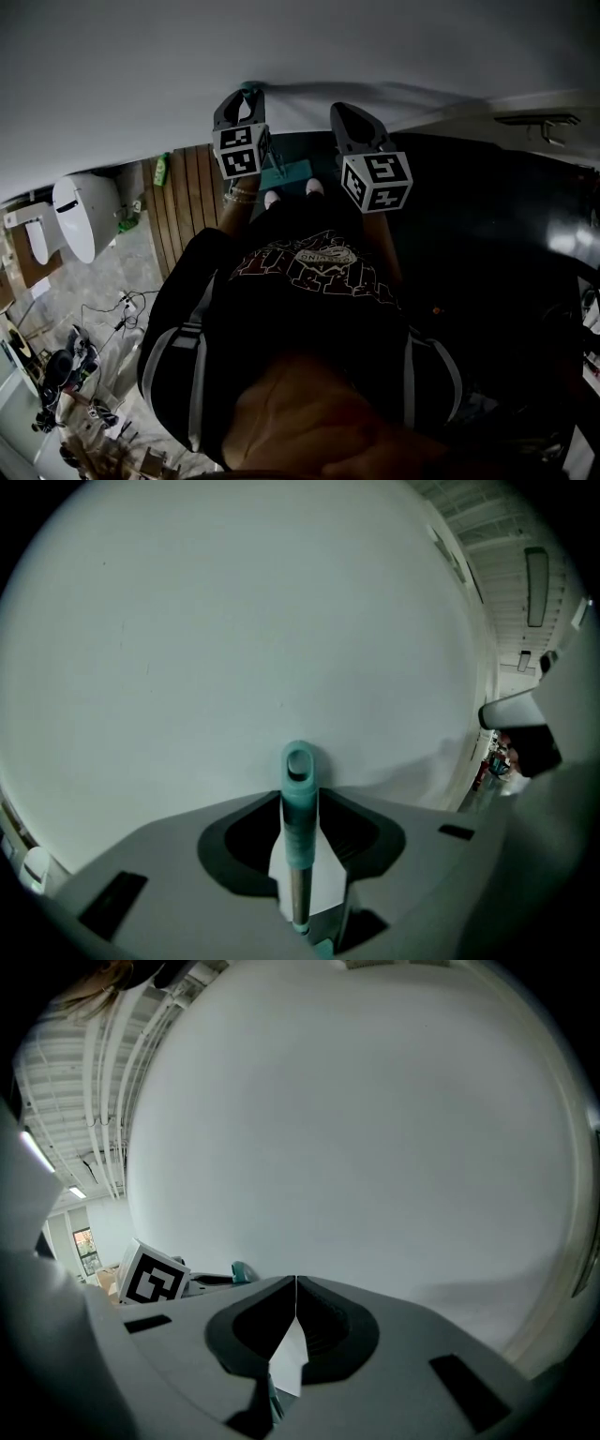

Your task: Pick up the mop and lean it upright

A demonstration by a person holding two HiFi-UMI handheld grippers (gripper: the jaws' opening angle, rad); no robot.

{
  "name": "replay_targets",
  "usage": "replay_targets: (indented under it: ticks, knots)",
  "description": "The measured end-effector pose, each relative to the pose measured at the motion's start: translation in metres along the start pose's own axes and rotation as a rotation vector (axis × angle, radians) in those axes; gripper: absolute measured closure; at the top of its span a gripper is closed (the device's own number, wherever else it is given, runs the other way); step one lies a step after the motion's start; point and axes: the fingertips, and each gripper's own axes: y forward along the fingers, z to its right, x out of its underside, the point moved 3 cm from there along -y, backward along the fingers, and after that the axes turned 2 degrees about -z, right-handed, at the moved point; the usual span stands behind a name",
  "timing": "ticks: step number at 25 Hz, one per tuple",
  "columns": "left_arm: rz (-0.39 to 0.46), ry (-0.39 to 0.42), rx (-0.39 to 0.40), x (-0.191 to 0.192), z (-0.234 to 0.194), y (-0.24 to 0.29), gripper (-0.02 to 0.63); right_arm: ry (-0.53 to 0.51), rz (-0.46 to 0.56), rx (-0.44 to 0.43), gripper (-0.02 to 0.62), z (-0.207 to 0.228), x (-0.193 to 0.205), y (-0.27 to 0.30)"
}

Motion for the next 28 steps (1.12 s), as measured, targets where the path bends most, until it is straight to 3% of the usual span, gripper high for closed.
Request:
replay_targets:
  ticks: [28]
  knots:
    - [0.043,-0.007,0.022,0.019,0.044,-0.052,0.454,-0.044,-0.002,-0.124,0.577,-0.015,-0.001,0.006]
